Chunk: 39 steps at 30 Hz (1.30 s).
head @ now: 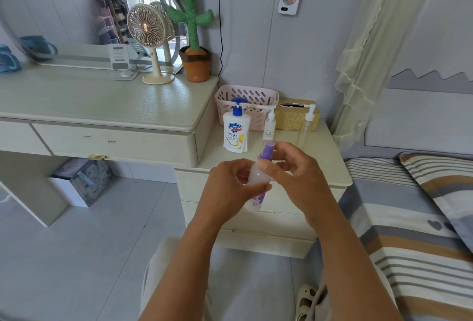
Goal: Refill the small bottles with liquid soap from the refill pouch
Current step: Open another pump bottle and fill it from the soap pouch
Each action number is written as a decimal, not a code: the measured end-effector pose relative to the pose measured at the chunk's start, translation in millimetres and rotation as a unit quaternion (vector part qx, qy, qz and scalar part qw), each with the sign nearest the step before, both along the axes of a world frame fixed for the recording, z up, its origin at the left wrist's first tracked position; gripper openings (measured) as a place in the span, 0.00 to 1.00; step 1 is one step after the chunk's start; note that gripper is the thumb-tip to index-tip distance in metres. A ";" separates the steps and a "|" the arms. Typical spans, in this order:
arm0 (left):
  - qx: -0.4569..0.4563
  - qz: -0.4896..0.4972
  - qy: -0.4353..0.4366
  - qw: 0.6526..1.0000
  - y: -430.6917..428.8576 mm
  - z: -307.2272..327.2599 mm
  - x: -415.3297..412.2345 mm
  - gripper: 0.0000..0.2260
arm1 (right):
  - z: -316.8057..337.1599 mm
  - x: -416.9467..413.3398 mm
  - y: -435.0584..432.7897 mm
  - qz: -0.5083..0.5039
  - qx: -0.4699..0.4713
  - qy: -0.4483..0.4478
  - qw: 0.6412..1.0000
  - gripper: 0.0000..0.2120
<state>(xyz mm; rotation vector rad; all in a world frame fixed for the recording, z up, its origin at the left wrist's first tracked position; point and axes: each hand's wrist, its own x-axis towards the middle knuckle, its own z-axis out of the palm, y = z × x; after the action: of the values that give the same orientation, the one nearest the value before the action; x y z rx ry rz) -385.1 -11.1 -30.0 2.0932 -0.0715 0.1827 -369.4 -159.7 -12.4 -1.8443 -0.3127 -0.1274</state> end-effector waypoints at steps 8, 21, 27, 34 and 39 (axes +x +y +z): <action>0.004 -0.003 0.000 1.000 -2.1 1.4 1.6 0.16 | -1.8 3.5 -3.3 -0.010 0.033 -0.025 0.999 0.06; -0.002 -0.012 0.004 1.000 -3.5 6.8 1.1 0.16 | -1.5 3.5 -3.9 -0.007 0.019 -0.029 0.999 0.08; -0.010 -0.015 0.008 1.000 -2.7 3.8 0.6 0.14 | -1.9 1.6 -5.5 0.013 0.000 -0.020 1.000 0.13; -0.022 -0.024 0.008 0.999 -3.1 1.2 -0.1 0.14 | -5.0 2.1 -5.6 0.005 0.011 -0.014 1.000 0.08; -0.021 -0.023 0.010 0.999 -2.6 0.5 0.2 0.14 | -4.1 0.6 -8.6 0.033 0.012 -0.005 0.999 0.13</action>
<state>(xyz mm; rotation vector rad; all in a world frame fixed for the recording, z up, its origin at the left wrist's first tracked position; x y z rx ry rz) -384.9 -13.7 -29.4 2.0501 -0.1027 0.1346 -368.8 -168.3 -16.5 -1.8080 -0.3770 -0.0959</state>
